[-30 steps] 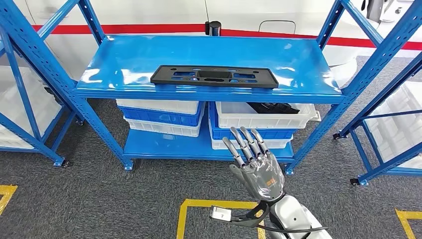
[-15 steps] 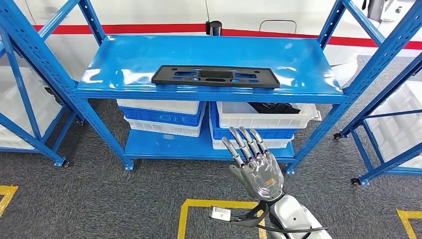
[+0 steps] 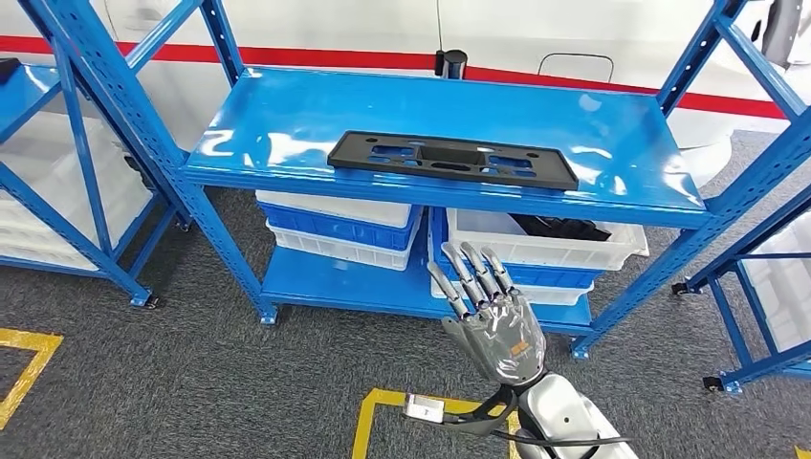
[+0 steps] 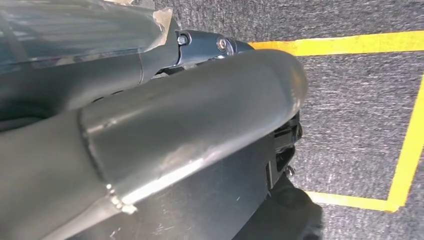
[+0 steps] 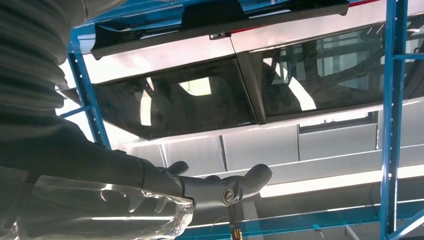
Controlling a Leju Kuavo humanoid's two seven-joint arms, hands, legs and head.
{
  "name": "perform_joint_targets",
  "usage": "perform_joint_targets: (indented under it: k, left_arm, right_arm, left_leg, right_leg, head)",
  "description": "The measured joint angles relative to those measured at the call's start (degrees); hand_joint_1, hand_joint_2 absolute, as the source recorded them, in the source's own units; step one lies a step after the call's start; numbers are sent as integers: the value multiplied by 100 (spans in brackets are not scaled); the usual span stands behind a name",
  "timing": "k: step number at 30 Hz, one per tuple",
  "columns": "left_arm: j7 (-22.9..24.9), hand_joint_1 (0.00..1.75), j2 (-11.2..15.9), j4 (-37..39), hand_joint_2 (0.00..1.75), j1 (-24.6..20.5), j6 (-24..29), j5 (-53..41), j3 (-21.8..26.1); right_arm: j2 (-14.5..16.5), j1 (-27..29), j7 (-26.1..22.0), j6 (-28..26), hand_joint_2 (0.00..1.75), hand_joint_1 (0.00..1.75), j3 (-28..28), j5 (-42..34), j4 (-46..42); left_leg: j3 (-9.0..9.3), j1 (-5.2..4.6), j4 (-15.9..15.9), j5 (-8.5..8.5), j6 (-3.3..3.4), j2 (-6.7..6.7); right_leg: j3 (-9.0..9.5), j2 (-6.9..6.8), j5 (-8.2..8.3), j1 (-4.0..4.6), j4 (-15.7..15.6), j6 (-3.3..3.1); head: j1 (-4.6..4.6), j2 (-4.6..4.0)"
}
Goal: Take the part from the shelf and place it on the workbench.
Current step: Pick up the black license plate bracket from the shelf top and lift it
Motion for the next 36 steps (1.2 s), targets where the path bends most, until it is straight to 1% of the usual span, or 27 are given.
perform_joint_targets:
  k: [1,2,4,6,8,10,11,12,13,16,17,18,19,21,22,23,24,26,27,28,29,30,31,32,33,34,36]
  left_arm:
    - [2,0,0,3,0,3,0,0,1]
    - [4,0,-1,7,0,3,0,-1,1]
    - [7,0,1,12,0,5,1,-1,1]
    - [6,0,8,12,0,1,3,-2,1]
    - [3,0,14,12,0,-12,5,-2,1]
    - [-2,0,16,12,0,-19,5,-2,0]
    - [-3,0,17,12,0,-20,7,-2,0]
    - [-2,0,19,12,0,-20,8,-2,0]
    - [2,0,21,12,0,-20,10,-2,1]
    - [13,0,27,16,0,-12,18,-2,2]
    - [15,0,30,19,0,-8,20,-3,2]
    - [15,0,30,22,0,-9,20,-5,2]
    - [15,0,28,26,0,-9,20,-8,1]
    - [15,0,18,28,0,-5,17,-10,-1]
    - [16,0,14,30,0,3,17,-10,-1]
    - [18,0,12,33,0,9,17,-10,-2]
    - [19,0,11,36,0,13,17,-10,-2]
    - [20,0,11,40,0,17,15,-13,-3]
    - [20,0,11,40,0,20,12,-16,-4]
    - [20,0,10,40,0,24,8,-20,-5]
    - [21,0,8,40,0,27,3,-24,-8]
    - [22,0,5,40,0,30,-1,-28,-10]
    - [24,0,3,42,0,35,-4,-32,-13]
    - [26,0,2,43,0,40,-5,-36,-14]
    - [27,0,1,43,0,42,-5,-44,-16]
    - [29,0,2,44,0,45,-5,-52,-17]
    - [30,0,7,42,0,40,-4,-67,-20]
  right_arm:
    - [-2,1,7,12,175,0,-1,0,-2]
    - [-3,7,13,21,175,0,-1,2,-6]
    - [-9,26,33,29,175,0,-7,2,-25]
    - [-14,38,51,29,175,0,-22,1,-55]
    - [-10,29,57,30,175,0,-31,3,-89]
    - [-10,33,59,34,175,0,-34,5,-107]
    - [-9,41,61,39,175,0,-33,6,-109]
    - [-9,49,63,50,175,0,-33,7,-109]
    - [-9,55,66,67,175,0,-32,9,-110]
    - [-1,57,69,114,175,0,-31,10,-127]
    - [5,55,69,123,175,0,-30,11,-138]
    - [10,56,70,130,175,0,-31,13,-150]
    - [13,58,70,135,175,0,-32,15,-161]
    - [15,55,72,136,175,0,-37,17,-184]
    - [15,49,72,137,175,0,-38,16,-194]
    - [16,39,74,142,175,0,-40,17,-200]
    - [16,38,80,151,175,0,-41,20,-202]
    - [17,55,95,190,175,0,-43,33,-204]
    - [18,72,104,209,175,0,-44,46,-205]
    - [18,89,114,225,175,0,-46,63,-207]
    - [17,105,126,234,175,0,-51,80,-213]
    - [16,120,140,238,175,0,-60,98,-225]
    - [16,137,154,242,175,0,-69,112,-237]
    - [17,150,164,245,175,0,-78,124,-250]
    - [22,168,171,249,175,0,-84,135,-267]
    - [25,187,175,252,175,0,-91,145,-291]
    - [36,224,177,258,175,0,-113,172,-353]
  left_leg:
    - [36,-2,7,-38,-34,-12]
    - [52,-9,10,-78,-73,-16]
    - [88,-18,58,-124,-143,-15]
    - [40,6,221,-139,-191,6]
    - [-252,32,725,-223,-257,34]
    - [-730,48,1427,-455,-332,50]
    - [-942,60,1659,-561,-358,58]
    - [-1077,70,1731,-588,-372,68]
    - [-1120,79,1622,-506,-378,80]
    - [-874,75,655,143,-340,124]
    - [-797,61,426,243,-305,135]
    - [-747,43,291,264,-267,142]
    - [-713,23,234,196,-221,134]
    - [-521,18,111,204,-124,102]
    - [-407,22,61,230,-73,93]
    - [-295,29,34,252,-31,92]
    - [-229,32,21,244,-4,95]
    - [-141,30,18,170,20,78]
    - [-107,25,18,132,21,60]
    - [-67,19,19,93,16,42]
    - [-21,12,19,52,7,26]
    - [21,7,18,11,-7,15]
    - [75,2,22,-34,-29,10]
    - [111,-2,22,-78,-59,9]
    - [137,-5,18,-118,-97,10]
    - [164,-10,39,-142,-129,12]
    - [178,-8,115,-177,-182,18]
  right_leg:
    - [74,-10,111,15,-295,-37]
    - [133,-21,180,40,-468,-101]
    - [161,-28,172,77,-562,-281]
    - [261,-5,192,48,-574,-384]
    - [380,3,136,27,-588,-472]
    - [453,2,61,30,-589,-534]
    - [495,5,19,29,-589,-545]
    - [548,11,-28,26,-589,-544]
    - [614,18,-80,22,-589,-535]
    - [816,33,-249,17,-598,-476]
    - [856,35,-309,32,-615,-441]
    - [907,33,-350,50,-646,-399]
    - [974,34,-342,70,-649,-338]
    - [1084,23,-320,90,-627,-247]
    - [1084,23,-338,93,-510,-222]
    - [1003,22,-414,92,-313,-227]
    - [832,24,-524,83,-12,-242]
    - [341,26,-761,84,601,-258]
    - [141,26,-825,85,732,-240]
    - [33,26,-773,87,664,-199]
    - [21,26,-596,89,409,-147]
    - [80,21,-313,92,61,-110]
    - [140,9,-77,101,-250,-116]
    - [192,-12,70,126,-465,-168]
    - [223,-30,142,151,-557,-243]
    - [225,-38,125,168,-574,-332]
    - [341,-12,144,128,-611,-451]
  head:
    - [3,0]
    - [4,0]
    - [-15,0]
    - [-33,0]
    - [-47,0]
    - [-65,0]
    - [-63,0]
    - [-65,0]
    - [-65,0]
    - [-65,0]
    - [-68,0]
    - [-68,0]
    - [-69,0]
    - [-64,0]
    - [-58,0]
    - [-44,0]
    - [-35,0]
    - [-16,0]
    - [-14,0]
    - [-10,0]
    - [-9,0]
    - [-9,0]
    - [-11,0]
    - [-8,0]
    - [-8,0]
    - [-8,0]
    - [-10,0]
